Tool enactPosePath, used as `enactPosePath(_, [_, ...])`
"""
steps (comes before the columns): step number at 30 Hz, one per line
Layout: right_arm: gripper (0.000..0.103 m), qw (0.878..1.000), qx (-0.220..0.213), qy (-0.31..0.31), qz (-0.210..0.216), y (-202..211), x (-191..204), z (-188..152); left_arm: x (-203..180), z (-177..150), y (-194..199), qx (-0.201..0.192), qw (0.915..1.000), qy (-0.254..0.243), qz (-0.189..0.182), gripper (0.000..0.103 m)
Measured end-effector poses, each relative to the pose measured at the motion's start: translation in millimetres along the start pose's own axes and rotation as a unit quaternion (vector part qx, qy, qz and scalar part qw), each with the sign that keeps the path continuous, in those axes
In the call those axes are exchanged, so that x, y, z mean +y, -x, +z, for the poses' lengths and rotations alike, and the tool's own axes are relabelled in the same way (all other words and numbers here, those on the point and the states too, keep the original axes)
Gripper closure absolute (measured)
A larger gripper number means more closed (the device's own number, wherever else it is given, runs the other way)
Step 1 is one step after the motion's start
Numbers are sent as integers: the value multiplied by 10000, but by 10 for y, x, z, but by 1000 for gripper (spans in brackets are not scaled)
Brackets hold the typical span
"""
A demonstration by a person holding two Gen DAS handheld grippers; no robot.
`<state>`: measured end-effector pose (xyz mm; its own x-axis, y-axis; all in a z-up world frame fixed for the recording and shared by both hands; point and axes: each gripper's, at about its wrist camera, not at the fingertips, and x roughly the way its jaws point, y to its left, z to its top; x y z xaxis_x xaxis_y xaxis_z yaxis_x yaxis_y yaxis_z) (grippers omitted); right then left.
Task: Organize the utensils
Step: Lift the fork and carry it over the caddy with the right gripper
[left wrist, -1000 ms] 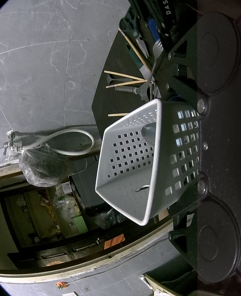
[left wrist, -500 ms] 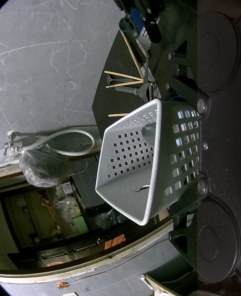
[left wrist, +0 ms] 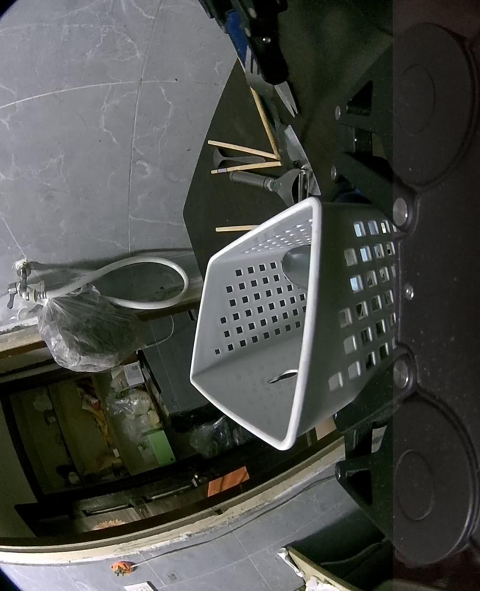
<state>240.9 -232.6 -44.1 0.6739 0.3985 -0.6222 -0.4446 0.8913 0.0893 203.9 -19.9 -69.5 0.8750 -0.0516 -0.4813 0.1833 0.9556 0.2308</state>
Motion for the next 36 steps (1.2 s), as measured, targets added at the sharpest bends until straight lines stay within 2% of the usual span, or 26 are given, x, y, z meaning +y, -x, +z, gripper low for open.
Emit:
enactPosePath(12, [85, 9993, -114, -314, 152, 65, -27, 62, 9, 5, 18, -2, 10000, 11, 5, 20])
enactPosePath(13, [88, 9993, -120, -317, 153, 70, -22, 66, 9, 6, 18, -2, 10000, 10, 4, 20])
enactPosePath(14, [97, 9993, -107, -312, 167, 71, -17, 70, 9, 5, 18, -2, 10000, 10, 5, 20])
enactPosePath(15, [100, 9994, -83, -314, 131, 66, -11, 72, 9, 5, 18, -4, 10000, 9, 5, 20])
enactPosePath(27, [101, 9990, -39, -393, 190, 134, -22, 105, 13, 5, 28, -9, 10000, 21, 13, 20])
enactPosePath(32, [101, 9976, -308, -484, 392, 354, -59, 355, 14, 7, 30, -16, 10000, 16, 14, 20])
enactPosePath(36, [101, 9937, -676, -519, 729, 584, -43, 571, 17, 9, 37, -21, 10000, 21, 27, 20])
